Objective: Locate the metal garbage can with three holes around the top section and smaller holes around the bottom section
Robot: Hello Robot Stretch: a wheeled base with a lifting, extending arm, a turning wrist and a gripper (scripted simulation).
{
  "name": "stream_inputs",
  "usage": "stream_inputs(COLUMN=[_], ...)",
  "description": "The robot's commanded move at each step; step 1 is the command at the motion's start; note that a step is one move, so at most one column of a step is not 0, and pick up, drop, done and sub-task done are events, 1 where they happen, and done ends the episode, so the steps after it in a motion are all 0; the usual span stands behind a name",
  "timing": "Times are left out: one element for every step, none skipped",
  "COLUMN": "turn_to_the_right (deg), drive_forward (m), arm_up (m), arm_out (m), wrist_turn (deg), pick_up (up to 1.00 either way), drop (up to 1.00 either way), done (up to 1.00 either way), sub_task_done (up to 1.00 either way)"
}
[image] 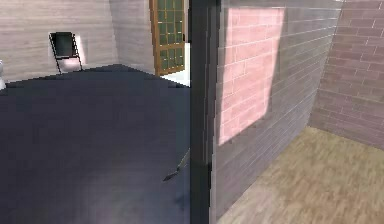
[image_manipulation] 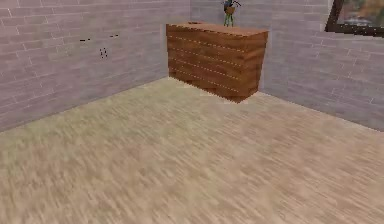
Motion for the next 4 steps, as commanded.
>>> stream_inputs(turn_to_the_right=[-21.0, 0.0, 0.0, 27.0], drive_forward=[0.0, 1.0, 0.45, 0.0], arm_up=[0.0, 0.0, 0.0, 0.0], arm_out=[0.0, 0.0, 0.0, 0.0], wrist_turn=[0.0, 0.0, 0.0, 0.0], pick_up=[0.0, 0.0, 0.0, 0.0], drop=[0.0, 0.0, 0.0, 0.0], done=[0.0, 0.0, 0.0, 0.0], sub_task_done=[0.0, 0.0, 0.0, 0.0])
